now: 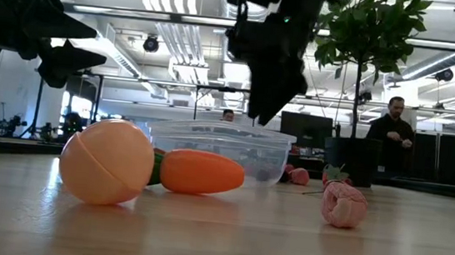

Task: Pick and placing Produce into tupperware
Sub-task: Put the red cherry into the transparent container

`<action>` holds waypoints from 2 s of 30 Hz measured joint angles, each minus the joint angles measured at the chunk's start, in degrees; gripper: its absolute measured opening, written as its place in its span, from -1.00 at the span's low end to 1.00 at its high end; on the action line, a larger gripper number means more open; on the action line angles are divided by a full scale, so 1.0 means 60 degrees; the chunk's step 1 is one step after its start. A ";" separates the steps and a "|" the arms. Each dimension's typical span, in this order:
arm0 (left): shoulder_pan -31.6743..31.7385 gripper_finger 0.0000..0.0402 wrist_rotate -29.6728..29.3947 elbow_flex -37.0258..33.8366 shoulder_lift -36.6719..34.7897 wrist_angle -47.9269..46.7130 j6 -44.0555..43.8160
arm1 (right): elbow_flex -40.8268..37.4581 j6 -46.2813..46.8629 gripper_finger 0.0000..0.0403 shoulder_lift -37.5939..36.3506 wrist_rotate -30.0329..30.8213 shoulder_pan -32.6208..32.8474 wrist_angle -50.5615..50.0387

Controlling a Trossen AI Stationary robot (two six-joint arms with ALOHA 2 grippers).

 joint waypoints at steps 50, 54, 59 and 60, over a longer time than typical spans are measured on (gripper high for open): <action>0.0002 0.23 0.0002 0.0000 0.0139 0.0004 0.0001 | -0.5419 0.0954 -0.04 -0.1248 0.0864 0.2313 0.4109; 0.0004 0.23 0.0001 0.0000 0.0142 0.0004 0.0003 | -0.5405 0.0997 -0.21 -0.1237 0.0868 0.2313 0.3999; 0.0000 0.23 0.0000 0.0000 0.0142 0.0002 0.0004 | -0.5397 0.1019 -0.44 -0.1237 0.0868 0.2313 0.3787; 0.0002 0.23 0.0000 0.0000 0.0142 0.0004 0.0002 | -0.5397 0.1019 -0.48 -0.1237 0.0868 0.2313 0.3783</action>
